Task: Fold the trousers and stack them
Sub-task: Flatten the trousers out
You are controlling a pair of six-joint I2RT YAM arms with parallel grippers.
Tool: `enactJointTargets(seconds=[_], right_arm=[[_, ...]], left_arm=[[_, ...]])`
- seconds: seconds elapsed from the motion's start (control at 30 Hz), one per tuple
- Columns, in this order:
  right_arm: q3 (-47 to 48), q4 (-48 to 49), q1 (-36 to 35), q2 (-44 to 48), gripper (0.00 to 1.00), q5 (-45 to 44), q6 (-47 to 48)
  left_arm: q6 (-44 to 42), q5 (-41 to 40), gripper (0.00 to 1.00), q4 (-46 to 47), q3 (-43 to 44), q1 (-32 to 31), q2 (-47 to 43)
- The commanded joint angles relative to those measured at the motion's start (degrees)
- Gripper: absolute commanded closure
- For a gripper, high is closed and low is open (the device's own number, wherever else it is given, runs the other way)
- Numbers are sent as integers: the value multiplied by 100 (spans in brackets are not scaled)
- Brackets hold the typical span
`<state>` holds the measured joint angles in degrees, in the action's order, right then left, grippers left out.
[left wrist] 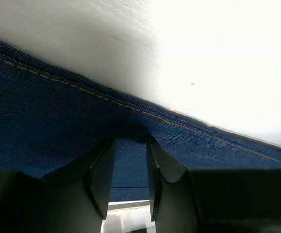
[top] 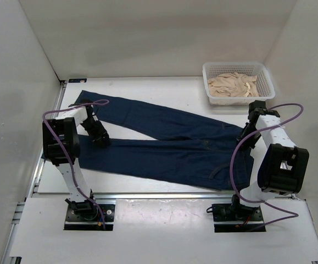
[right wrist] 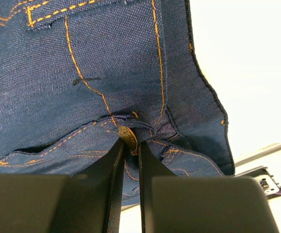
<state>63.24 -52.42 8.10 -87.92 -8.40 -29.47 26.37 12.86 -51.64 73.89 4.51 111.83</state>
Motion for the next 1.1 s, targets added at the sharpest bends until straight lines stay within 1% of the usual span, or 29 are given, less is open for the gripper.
enactJointTargets(seconds=[0.0, 0.17, 0.23, 0.3, 0.33, 0.37, 0.4, 0.43, 0.47, 0.5, 0.53, 0.57, 0.6, 0.67, 0.7, 0.73, 0.77, 0.8, 0.83, 0.87, 0.97, 1.0, 1.03, 1.07], right_arm=[[110, -189, 34, 65, 100, -460, 108], [57, -593, 104, 12, 100, -1171, -234], [-5, -594, 165, 12, 100, -1172, -304], [-5, -594, 166, 64, 96, -1172, -305], [-5, -594, 105, 64, 93, -1120, -305], [56, -594, 104, 125, 82, -1120, -305], [117, -594, 104, 126, 73, -1050, -305], [118, -594, 104, 126, 61, -1049, -305], [188, -594, 104, 126, 42, -1049, -305], [258, -594, 104, 126, 40, -1049, -305], [259, -594, 104, 126, 36, -1049, -305], [354, -524, 104, 126, 32, -1049, -305], [495, -454, 104, 126, 32, -997, -305], [680, -340, 104, 126, 32, -997, -357], [820, -269, 104, 56, 36, -997, -357], [899, -129, 104, -75, 36, -997, -409], [987, -128, 104, -172, 36, -997, -410], [1301, -128, 104, -303, 36, -997, -410], [1479, -189, 104, -574, 35, -910, -410], [1637, -189, 104, -708, 33, -804, -340], [2279, -189, 156, -1349, 31, -610, -278], [2437, -189, 157, -1551, 31, -540, -278], [2760, -189, 157, -2005, 31, -461, -278], [2920, -189, 209, -2236, 31, -295, -226]], left_arm=[[-79, -390, 57, 207, -6, 67, 172], [-79, -451, 57, 207, 108, 128, 172], [-140, -338, 57, 146, 108, 181, 111], [-211, -232, 52, -38, 257, 94, -168], [-211, -232, 45, -153, 380, 33, -275], [-211, -232, 37, -258, 520, -107, -389], [-263, -232, 30, -346, 852, -161, -573], [-264, -232, 23, -512, 1055, -214, -575], [-264, -232, 14, -601, 1275, -266, -627], [-264, -232, 14, -672, 1721, -319, -540], [-264, -232, 14, -724, 1943, -415, -444], [-264, -284, 17, -829, 2163, -416, -312], [-212, -284, 20, -891, 2617, -564, 11], [-211, -284, 23, -945, 3085, -706, 381], [-142, -337, 21, -1119, 3584, -837, 583], [-141, -337, 18, -1190, 3832, -890, 994], [-80, -459, 15, -1269, 4087, -943, 1207], [-10, -608, 12, -1453, 4577, -996, 1401], [-9, -662, 5, -1507, 4773, -996, 1760], [43, -723, 3, -1507, 4949, -996, 1928], [96, -794, 3, -1630, 5521, -996, 2483], [96, -794, 3, -1682, 5618, -996, 2597], [166, -794, 3, -1683, 5689, -996, 2694], [167, -724, 5, -1683, 5689, -996, 2825]])
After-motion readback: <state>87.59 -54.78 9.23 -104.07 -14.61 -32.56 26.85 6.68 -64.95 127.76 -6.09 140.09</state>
